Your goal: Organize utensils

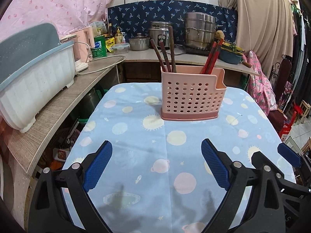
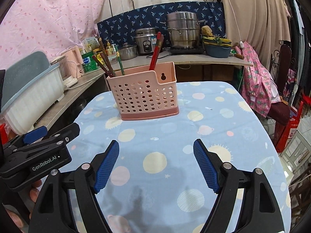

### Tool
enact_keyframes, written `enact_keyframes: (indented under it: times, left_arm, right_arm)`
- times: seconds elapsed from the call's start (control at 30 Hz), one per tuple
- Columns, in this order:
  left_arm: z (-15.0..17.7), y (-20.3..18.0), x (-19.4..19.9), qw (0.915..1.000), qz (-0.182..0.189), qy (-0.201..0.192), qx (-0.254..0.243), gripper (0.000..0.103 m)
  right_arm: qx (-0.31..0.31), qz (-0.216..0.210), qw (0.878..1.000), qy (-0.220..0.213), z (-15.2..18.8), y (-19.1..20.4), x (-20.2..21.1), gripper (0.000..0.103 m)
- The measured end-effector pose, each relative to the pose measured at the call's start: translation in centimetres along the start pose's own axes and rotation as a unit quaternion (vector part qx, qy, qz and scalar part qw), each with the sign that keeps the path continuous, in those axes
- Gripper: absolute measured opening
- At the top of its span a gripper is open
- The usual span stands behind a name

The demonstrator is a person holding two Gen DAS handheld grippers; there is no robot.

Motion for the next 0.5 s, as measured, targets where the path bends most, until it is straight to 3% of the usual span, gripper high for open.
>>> enact_keyframes:
  times: [0.5]
  left_arm:
    - [0.80,0.14,-0.88,0.9998,-0.016,0.006,-0.007,0.096]
  right_arm:
    - [0.012,0.028,1.000,0.003,0.18,-0.45,-0.28,0.084]
Point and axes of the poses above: each gripper's, at about its wrist camera, not at the fingertips, and x roughly against the way its jaws point, y to its left, z to its underside, the point moved 6 cm from there along -x, roughly the way its jaws point, and after that the axes turned 14 degrees about x, right-handed, at the moved point
